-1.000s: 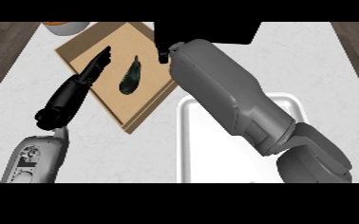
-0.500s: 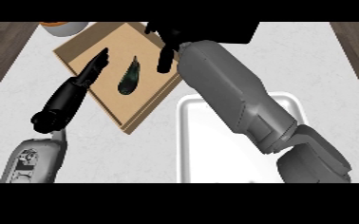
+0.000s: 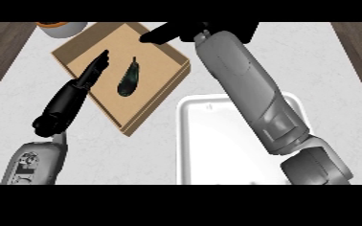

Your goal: Pick the eggplant from the tray and place it in the cardboard box

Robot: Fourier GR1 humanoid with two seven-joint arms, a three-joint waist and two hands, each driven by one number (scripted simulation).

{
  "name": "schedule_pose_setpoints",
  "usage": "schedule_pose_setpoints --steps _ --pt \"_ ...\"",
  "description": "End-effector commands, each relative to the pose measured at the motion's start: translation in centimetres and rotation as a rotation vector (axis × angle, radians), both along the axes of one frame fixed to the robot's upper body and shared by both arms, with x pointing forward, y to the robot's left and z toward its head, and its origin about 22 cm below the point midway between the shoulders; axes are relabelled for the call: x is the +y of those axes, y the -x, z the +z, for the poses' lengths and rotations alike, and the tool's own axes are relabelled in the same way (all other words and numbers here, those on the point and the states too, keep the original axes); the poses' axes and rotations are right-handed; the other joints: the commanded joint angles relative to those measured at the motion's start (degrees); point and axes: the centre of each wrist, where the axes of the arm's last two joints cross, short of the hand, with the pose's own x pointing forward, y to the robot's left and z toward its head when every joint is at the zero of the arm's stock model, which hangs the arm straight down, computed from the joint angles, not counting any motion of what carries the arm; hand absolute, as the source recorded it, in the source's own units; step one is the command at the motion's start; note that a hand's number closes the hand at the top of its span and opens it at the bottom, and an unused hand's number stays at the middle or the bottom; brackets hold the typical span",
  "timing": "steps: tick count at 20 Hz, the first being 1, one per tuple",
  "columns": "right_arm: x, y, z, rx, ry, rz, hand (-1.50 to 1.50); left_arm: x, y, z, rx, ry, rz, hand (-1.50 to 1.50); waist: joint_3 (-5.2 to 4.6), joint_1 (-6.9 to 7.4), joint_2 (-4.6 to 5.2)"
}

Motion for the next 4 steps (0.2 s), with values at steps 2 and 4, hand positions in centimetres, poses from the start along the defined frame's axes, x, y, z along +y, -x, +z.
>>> schedule_pose_setpoints --steps 2,4 --pt "-3.4 -0.7 -3.0 0.016 -0.207 -0.1 -1.5 1.0 -0.3 1.5 0.007 0.005 0.02 0.0 -0.07 -0.75 -0.38" --pt "-6.3 -2.0 -2.6 -0.029 -0.2 -0.141 -1.5 0.9 -0.9 1.7 0.001 -0.012 -0.002 0.0 -0.09 -0.16 0.08"
